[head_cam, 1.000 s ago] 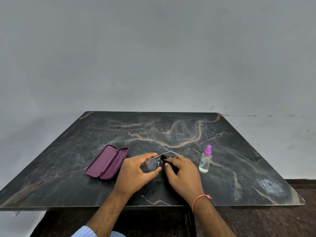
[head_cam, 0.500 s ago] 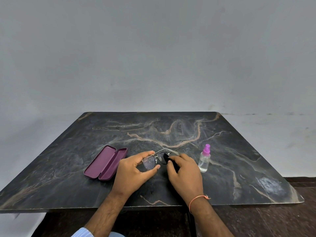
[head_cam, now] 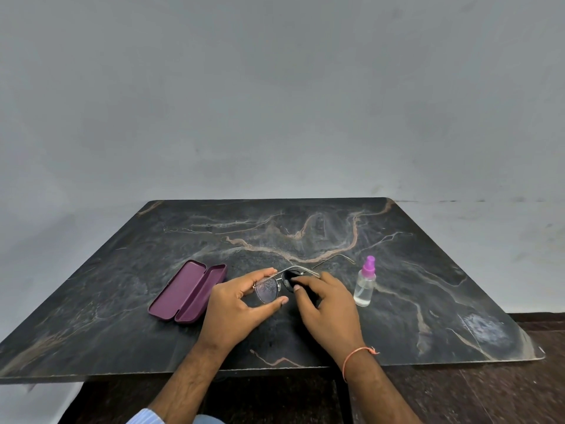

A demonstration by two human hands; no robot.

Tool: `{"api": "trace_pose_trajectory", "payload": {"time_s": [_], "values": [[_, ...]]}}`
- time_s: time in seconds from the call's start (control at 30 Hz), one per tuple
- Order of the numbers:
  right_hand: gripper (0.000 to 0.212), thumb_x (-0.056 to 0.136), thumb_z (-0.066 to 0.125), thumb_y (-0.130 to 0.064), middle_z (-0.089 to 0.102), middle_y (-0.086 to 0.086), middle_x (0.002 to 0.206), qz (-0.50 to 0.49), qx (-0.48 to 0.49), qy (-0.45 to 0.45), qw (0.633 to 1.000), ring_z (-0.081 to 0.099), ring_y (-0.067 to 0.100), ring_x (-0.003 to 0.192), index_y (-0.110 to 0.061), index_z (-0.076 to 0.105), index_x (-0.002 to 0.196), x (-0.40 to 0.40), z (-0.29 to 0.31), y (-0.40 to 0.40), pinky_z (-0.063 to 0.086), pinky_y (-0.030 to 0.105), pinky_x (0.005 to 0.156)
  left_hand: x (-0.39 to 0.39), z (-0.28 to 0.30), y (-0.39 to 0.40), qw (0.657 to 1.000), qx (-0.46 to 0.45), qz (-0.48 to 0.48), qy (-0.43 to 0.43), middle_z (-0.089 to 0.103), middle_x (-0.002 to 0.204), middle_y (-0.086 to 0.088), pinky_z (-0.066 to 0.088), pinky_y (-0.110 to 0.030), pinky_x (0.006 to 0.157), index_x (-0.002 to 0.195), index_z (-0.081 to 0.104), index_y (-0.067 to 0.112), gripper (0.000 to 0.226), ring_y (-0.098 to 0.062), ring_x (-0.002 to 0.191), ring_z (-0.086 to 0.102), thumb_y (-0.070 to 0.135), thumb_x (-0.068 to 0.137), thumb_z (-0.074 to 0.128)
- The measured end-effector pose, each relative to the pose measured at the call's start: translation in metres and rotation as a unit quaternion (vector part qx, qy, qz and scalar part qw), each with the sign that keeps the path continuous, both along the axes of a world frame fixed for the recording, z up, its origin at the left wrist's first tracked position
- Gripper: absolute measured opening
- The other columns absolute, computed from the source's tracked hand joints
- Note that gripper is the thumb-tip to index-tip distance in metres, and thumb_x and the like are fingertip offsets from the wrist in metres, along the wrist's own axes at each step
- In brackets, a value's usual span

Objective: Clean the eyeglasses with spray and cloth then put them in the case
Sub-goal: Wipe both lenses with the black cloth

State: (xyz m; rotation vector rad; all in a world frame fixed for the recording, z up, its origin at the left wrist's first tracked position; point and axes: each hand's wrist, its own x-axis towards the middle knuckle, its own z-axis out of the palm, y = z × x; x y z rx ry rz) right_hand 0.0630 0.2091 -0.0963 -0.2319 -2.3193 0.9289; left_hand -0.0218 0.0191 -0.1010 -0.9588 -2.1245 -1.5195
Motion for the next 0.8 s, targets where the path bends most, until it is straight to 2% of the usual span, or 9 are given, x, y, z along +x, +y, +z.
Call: {"api": "trace_pose_trajectory", "payload": {"time_s": [0.07, 0.17, 0.2, 0.37, 0.5, 0.7, 0.8], "values": [[0.026, 0.096, 0.062, -0.043, 0.062, -0.02, 0.088, 0.005, -0.019, 0.005, 1.0, 0.062, 0.006, 0.092, -0.033, 0.082, 0.109, -0.001, -0.001, 0.0, 0.051, 0.026, 0.078, 0.0, 0.0, 0.0, 1.0, -0.001, -0.008, -0.003, 0.084, 0.124, 0.019, 0.065, -0.029, 0.103, 0.13, 0.083, 0.027, 0.062, 0.002, 0.116, 0.079, 0.046, 0.073, 0.101], [0.02, 0.099, 0.066, -0.035, 0.055, -0.013, 0.081, -0.047, -0.022, -0.002, 0.999, 0.059, 0.012, 0.081, -0.023, 0.078, 0.088, -0.006, -0.003, 0.005, 0.046, 0.034, 0.069, 0.002, 0.001, 0.001, 1.0, -0.004, -0.027, -0.009, 0.083, 0.126, 0.023, 0.062, -0.024, 0.105, 0.131, 0.082, 0.031, 0.065, 0.002, 0.117, 0.079, 0.045, 0.071, 0.103], [0.02, 0.1, 0.067, -0.032, 0.054, -0.011, 0.08, -0.049, -0.02, -0.003, 0.999, 0.059, 0.013, 0.08, -0.021, 0.077, 0.087, -0.007, -0.004, 0.006, 0.046, 0.035, 0.07, 0.002, 0.001, 0.001, 0.999, -0.004, -0.03, -0.011, 0.082, 0.126, 0.024, 0.062, -0.023, 0.105, 0.131, 0.082, 0.031, 0.066, 0.001, 0.117, 0.079, 0.044, 0.071, 0.104], [0.019, 0.102, 0.07, -0.032, 0.063, -0.011, 0.092, 0.029, -0.019, 0.017, 0.999, 0.062, 0.012, 0.096, -0.031, 0.083, 0.115, -0.001, 0.001, 0.001, 0.053, 0.035, 0.084, 0.002, 0.004, 0.0, 0.999, -0.003, -0.042, -0.021, 0.081, 0.127, 0.027, 0.059, -0.019, 0.105, 0.135, 0.079, 0.033, 0.072, 0.001, 0.119, 0.078, 0.039, 0.068, 0.105], [0.023, 0.102, 0.065, -0.034, 0.061, -0.016, 0.095, 0.021, 0.008, 0.041, 0.999, 0.059, 0.011, 0.096, -0.025, 0.082, 0.114, 0.002, 0.003, -0.002, 0.051, 0.034, 0.084, 0.003, 0.005, 0.002, 0.999, 0.004, -0.044, -0.026, 0.077, 0.131, 0.032, 0.057, -0.015, 0.106, 0.139, 0.077, 0.031, 0.077, 0.002, 0.122, 0.077, 0.039, 0.067, 0.104], [0.027, 0.103, 0.066, -0.032, 0.067, -0.012, 0.105, 0.03, 0.06, 0.077, 0.995, 0.059, 0.012, 0.1, -0.022, 0.08, 0.124, 0.007, 0.004, -0.007, 0.053, 0.033, 0.083, 0.001, 0.003, 0.001, 0.998, 0.016, -0.049, -0.036, 0.075, 0.133, 0.034, 0.057, -0.015, 0.106, 0.145, 0.073, 0.025, 0.083, 0.002, 0.123, 0.076, 0.042, 0.069, 0.102], [0.027, 0.103, 0.068, -0.031, 0.069, -0.011, 0.112, 0.038, 0.093, 0.097, 0.99, 0.061, 0.014, 0.105, -0.024, 0.079, 0.127, 0.009, 0.003, -0.009, 0.055, 0.034, 0.084, -0.001, 0.0, 0.0, 0.998, 0.008, -0.043, -0.037, 0.077, 0.133, 0.03, 0.057, -0.016, 0.107, 0.144, 0.075, 0.025, 0.078, 0.001, 0.123, 0.077, 0.035, 0.072, 0.104]]}}
